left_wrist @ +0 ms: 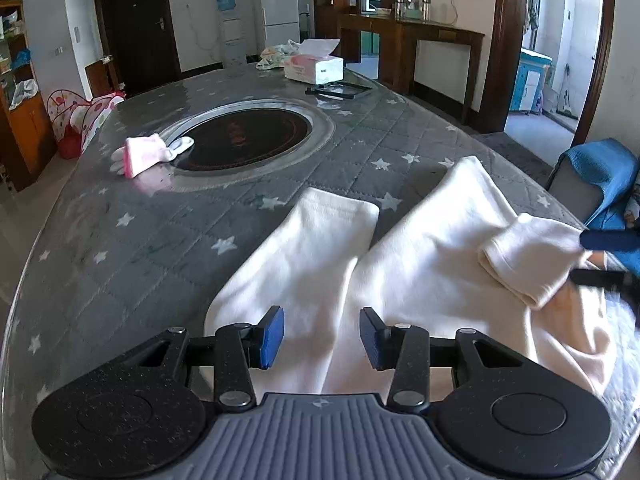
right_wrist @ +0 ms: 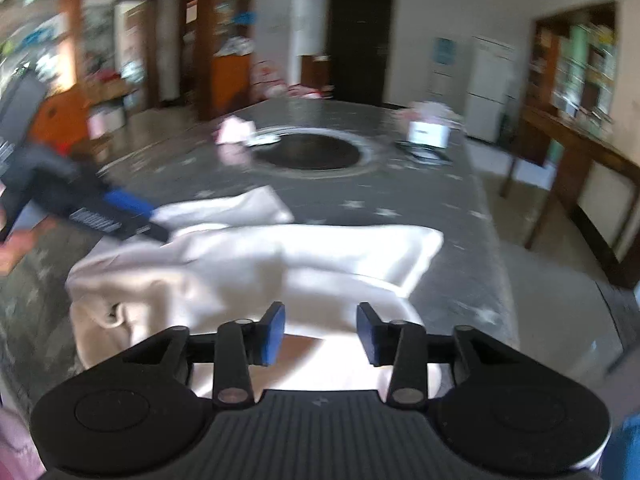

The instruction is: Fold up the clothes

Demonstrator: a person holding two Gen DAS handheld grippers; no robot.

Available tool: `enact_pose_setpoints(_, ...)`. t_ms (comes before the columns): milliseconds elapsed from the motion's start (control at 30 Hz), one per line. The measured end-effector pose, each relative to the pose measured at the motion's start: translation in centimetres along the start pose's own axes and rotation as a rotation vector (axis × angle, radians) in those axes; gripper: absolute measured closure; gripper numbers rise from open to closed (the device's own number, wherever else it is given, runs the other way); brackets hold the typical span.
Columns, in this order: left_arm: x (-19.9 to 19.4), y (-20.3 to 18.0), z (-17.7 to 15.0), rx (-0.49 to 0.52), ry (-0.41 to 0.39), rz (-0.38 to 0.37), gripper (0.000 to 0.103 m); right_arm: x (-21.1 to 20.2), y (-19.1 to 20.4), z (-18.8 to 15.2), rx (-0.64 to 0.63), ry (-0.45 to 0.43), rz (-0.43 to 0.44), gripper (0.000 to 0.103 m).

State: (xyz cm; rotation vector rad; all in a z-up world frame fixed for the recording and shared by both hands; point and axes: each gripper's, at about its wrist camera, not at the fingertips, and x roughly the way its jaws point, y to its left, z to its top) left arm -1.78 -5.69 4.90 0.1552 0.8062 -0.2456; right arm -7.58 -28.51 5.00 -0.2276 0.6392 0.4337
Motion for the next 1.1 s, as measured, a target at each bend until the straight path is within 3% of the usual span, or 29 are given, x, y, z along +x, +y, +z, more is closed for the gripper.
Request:
enact_pose_setpoints(167, 2.3, -0.4, 0.6, 0.03, 0.03, -0.014, 0.06, 2.6, 1.9, 0.0, -0.079, 0.063, 0.048, 0.06)
enact_pose_setpoints(233, 2.8, -0.4, 0.6, 0.037, 0.034, -0.019, 0.061, 3.3, 2.0, -0.2, -0.1, 0.075, 0.029, 0.066)
enact_pose_setpoints(367, 3.2, 0.4, 0.5, 0.02, 0.029, -0.046, 0.074, 2.5, 0.7, -0.4, -0.059, 0.052, -0.041, 0.094)
enact_pose_setpoints(467, 3.2, 0.9, 0.4, 0.005, 0.021, -0.066, 0.083, 1.2, -0.8, -0.4, -0.006, 0.016, -0.108, 0.098)
enact_pose_setpoints(633, 3.0, 1.0, 0.5, 0.003, 0.01, -0.076, 0.09, -1.3, -3.9, -0.8, 0.084, -0.029, -0.255, 0.098)
enact_pose_setpoints(833, 3.0, 0.1, 0.4, 0.065, -0.01, -0.055, 0.091, -3.7, -9.3, -2.6, 0.171, -0.001, -0.463, 0.098)
enact_pose_setpoints(967, 3.0, 0.3, 0.4, 0.048, -0.016, -0.053, 0.094, -3.9, -10.2, -3.7, 0.215, 0.031, -0.514, 0.095)
enact_pose_setpoints(1100, 2.1, 1.1, 0.4, -0.001, -0.044, -0.061, 0.098, -3.9, -10.5, -4.4, 0.234, 0.046, -0.531, 0.083)
